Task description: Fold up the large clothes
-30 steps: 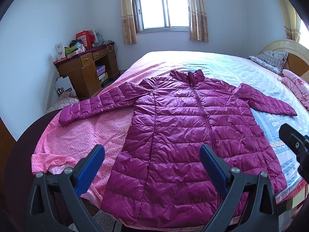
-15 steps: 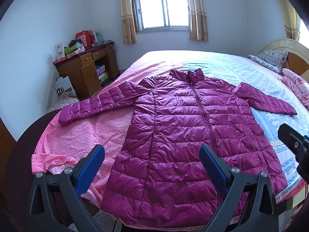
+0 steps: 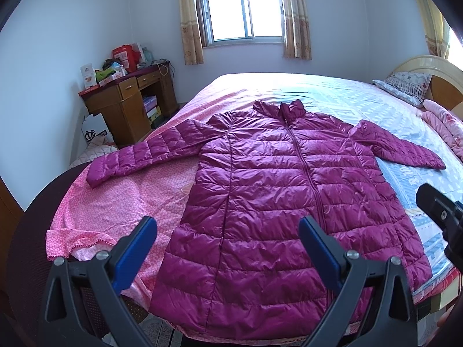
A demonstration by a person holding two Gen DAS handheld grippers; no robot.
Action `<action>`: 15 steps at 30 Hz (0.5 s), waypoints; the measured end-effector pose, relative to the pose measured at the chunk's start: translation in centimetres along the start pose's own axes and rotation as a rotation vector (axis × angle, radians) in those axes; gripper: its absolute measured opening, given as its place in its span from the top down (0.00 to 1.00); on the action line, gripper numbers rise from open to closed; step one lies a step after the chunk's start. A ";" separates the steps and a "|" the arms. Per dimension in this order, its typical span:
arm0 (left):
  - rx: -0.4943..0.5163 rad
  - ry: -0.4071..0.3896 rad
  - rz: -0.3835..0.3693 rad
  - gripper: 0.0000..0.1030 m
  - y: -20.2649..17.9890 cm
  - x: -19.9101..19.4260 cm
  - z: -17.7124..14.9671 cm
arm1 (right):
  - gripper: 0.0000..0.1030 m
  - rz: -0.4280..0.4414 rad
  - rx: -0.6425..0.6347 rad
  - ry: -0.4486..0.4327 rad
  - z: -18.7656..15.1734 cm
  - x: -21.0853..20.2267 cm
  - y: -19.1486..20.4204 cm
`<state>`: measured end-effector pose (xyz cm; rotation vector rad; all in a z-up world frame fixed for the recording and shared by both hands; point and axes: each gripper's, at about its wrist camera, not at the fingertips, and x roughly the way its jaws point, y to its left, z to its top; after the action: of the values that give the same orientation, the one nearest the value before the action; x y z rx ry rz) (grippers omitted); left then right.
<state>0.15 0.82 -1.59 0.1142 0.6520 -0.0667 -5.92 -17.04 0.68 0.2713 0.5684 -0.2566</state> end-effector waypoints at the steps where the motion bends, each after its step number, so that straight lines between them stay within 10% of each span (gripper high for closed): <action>1: 0.001 0.000 0.001 0.03 -0.1 0.1 0.0 | 0.01 0.000 0.000 0.002 0.0 0.1 0.0; 15: 0.018 0.085 -0.012 0.03 -1.5 6.3 1.1 | 0.01 -0.007 -0.052 -0.051 1.4 3.0 -2.1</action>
<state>5.64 -1.02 -4.66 0.1312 0.7369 -0.0793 -3.48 -19.97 -0.21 0.2113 0.5249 -0.2548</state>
